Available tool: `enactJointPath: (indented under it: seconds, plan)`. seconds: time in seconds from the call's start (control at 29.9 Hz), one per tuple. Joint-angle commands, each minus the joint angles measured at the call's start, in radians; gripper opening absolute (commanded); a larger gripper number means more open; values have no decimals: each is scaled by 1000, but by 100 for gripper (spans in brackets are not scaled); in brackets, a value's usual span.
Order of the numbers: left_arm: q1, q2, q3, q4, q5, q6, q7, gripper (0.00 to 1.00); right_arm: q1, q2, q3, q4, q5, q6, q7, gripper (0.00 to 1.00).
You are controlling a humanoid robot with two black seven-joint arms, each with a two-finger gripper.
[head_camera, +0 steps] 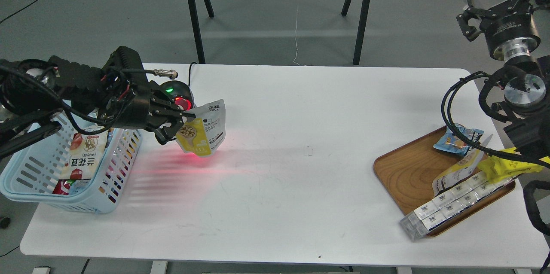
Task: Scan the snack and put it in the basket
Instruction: 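Hold the yellow pouch in front of the barcode scanner with left gripper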
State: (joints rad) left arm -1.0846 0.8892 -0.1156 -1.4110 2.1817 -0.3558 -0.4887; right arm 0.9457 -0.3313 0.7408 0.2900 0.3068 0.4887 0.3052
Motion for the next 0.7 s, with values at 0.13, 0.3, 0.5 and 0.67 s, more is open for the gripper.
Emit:
enactJointPath:
  seconds: [0.13,0.3,0.5,0.67]
  plan:
    - [2,-16,-7,0,0,1,0,1,-1,2,0,1,0,0,0,99]
    - [0,-24,-7,0,0,3,0,1,1,2,2,1,0,0,0,99]
    - [2,-35,-7,1,0,15,0,1,1,2,2,1,0,0,0,99]
    - [5,-44,2,15,0,18,0,1,-1,2,2,8,0,0,0,99]
